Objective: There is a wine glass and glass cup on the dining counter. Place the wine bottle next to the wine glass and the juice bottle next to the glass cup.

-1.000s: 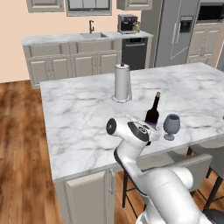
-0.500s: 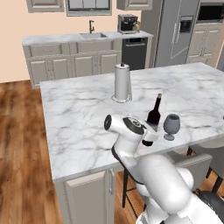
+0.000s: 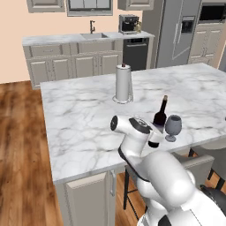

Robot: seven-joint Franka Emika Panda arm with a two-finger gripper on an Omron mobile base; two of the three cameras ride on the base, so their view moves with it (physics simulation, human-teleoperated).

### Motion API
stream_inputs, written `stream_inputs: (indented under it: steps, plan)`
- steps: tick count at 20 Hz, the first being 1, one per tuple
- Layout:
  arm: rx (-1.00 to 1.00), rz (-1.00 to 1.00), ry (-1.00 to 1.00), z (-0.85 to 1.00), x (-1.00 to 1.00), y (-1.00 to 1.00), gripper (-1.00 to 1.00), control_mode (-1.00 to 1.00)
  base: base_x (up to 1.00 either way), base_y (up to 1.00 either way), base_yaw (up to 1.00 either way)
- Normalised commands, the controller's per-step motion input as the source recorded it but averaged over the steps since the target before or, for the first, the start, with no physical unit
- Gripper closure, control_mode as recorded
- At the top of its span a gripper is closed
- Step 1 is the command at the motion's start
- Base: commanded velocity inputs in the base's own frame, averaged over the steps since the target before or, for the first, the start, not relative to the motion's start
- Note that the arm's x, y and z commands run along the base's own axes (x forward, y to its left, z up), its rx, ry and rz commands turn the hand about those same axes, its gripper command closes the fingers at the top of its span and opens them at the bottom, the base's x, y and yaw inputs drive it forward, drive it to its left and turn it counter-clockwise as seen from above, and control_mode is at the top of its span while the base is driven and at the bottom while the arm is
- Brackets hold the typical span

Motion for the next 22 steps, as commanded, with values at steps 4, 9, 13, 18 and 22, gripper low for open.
stream_inputs:
  steps: [4, 9, 13, 18, 22]
  plan:
    - [0.00, 0.03, 0.00, -0.07, -0.01, -0.33, 1.00, -1.00, 0.00, 0.00, 0.00]
    - [0.00, 0.05, 0.00, -0.08, 0.00, -0.29, 1.00, -1.00, 0.00, 0.00, 0.00]
    - [-0.02, 0.08, -0.01, -0.15, 0.07, -0.16, 1.00, -1.00, 0.00, 0.00, 0.00]
    - [-0.02, 0.09, -0.02, -0.19, 0.18, -0.02, 1.00, -1.00, 0.00, 0.00, 0.00]
    - [0.00, 0.09, -0.01, -0.20, 0.26, 0.00, 1.00, -1.00, 0.00, 0.00, 0.00]
